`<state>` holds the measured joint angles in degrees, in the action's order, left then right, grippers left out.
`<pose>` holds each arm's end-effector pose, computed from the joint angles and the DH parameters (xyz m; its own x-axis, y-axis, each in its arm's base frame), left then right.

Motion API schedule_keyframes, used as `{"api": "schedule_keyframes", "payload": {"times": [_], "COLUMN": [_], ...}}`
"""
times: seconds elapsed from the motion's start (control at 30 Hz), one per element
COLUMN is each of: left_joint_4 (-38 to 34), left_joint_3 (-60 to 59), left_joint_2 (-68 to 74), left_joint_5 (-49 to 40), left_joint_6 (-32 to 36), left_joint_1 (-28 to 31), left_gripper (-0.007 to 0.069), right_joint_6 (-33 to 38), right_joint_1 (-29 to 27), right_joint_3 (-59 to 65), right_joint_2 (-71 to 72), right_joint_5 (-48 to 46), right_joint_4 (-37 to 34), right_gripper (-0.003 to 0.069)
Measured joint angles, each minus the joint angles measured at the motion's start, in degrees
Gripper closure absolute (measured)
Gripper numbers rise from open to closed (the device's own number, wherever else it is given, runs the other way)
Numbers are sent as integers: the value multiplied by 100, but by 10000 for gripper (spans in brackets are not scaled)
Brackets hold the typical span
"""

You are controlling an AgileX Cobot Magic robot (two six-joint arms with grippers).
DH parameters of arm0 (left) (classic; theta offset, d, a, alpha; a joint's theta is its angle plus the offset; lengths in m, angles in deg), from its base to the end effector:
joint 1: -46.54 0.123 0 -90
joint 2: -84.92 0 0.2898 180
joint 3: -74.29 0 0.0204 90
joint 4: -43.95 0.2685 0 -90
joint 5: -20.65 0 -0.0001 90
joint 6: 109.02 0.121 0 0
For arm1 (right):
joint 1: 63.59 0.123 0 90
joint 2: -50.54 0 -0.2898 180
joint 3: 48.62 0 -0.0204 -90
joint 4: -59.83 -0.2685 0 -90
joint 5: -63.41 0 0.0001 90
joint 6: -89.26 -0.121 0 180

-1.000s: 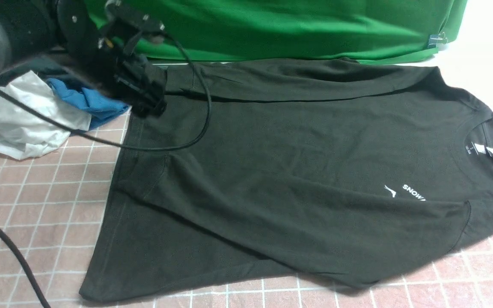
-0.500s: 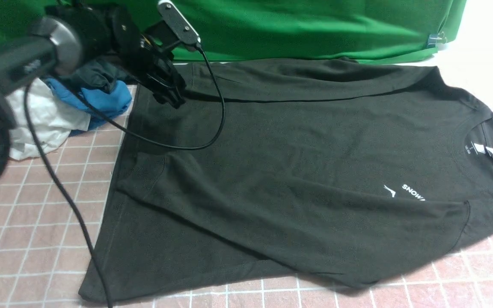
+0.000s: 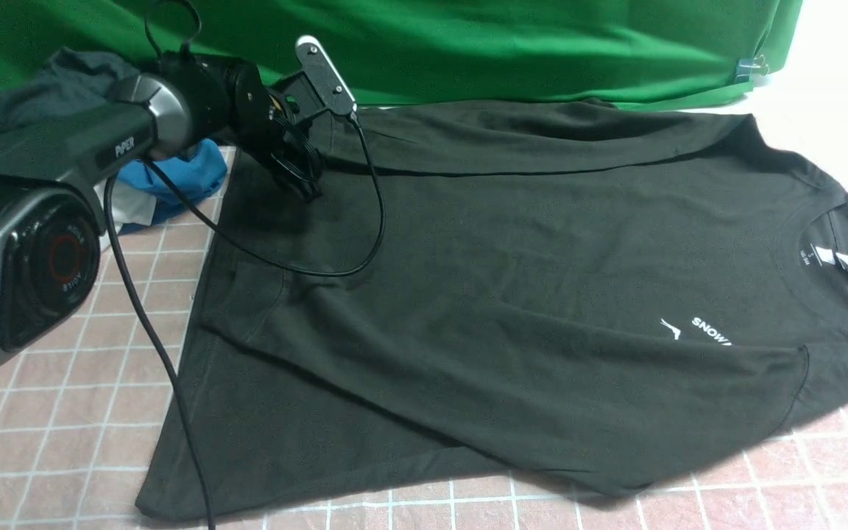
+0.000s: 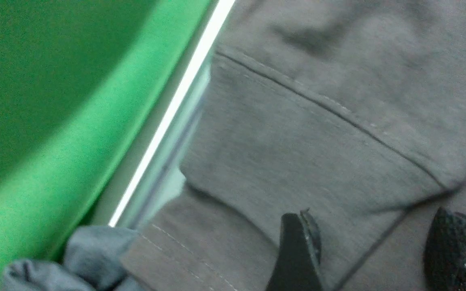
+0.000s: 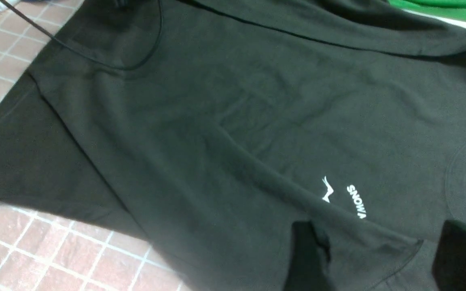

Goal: Fold a long-sleeved shirt over a pink coffee tablecloth.
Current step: 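Grab the top left corner of the dark shirt with the left gripper, then fold the left side of the dark shirt inward over its body with the left gripper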

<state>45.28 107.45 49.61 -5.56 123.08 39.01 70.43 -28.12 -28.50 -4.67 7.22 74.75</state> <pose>0.5702 -0.0741 0.1213 -0.3389 0.8534 -0.3959 0.6624 0.5153 0.5437 0.1607 0.0827 0.3717 -0.5998 -0.2109 -0.7719 -0.3318 0.9434 0.0001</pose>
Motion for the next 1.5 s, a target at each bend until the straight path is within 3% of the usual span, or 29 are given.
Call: {"api": "schedule_keyframes", "payload": {"times": [0.43,0.6,0.7,0.87,1.0,1.17,1.3,1.5], "left_joint_4": [74,141,154,176,209,351,561,1105], "left_joint_3": [0,0,0,0,0,-13,-347,-1536], "left_joint_2": [182,153,46,-442,-823,-1065,-1280,-1896], "left_joint_5": [613,433,141,-716,-1394,-2268,-2485,-2429], "left_joint_6": [11,145,202,205,163,-124,-271,-475], "left_joint_1": [0,0,0,-40,-91,-199,-366,-650], "left_gripper": [330,539,584,585,585,585,585,585], "right_joint_6": [0,0,0,45,134,140,210,338], "right_joint_1": [0,0,0,0,0,0,0,0], "right_joint_3": [0,0,0,0,0,0,0,0], "right_joint_2": [0,0,0,0,0,0,0,15], "right_joint_5": [-43,-49,-54,-78,-88,-231,-332,-470], "right_joint_4": [-5,-5,-5,-5,-5,-5,-5,-5], "right_gripper": [260,260,260,274,377,417,425,498]}}
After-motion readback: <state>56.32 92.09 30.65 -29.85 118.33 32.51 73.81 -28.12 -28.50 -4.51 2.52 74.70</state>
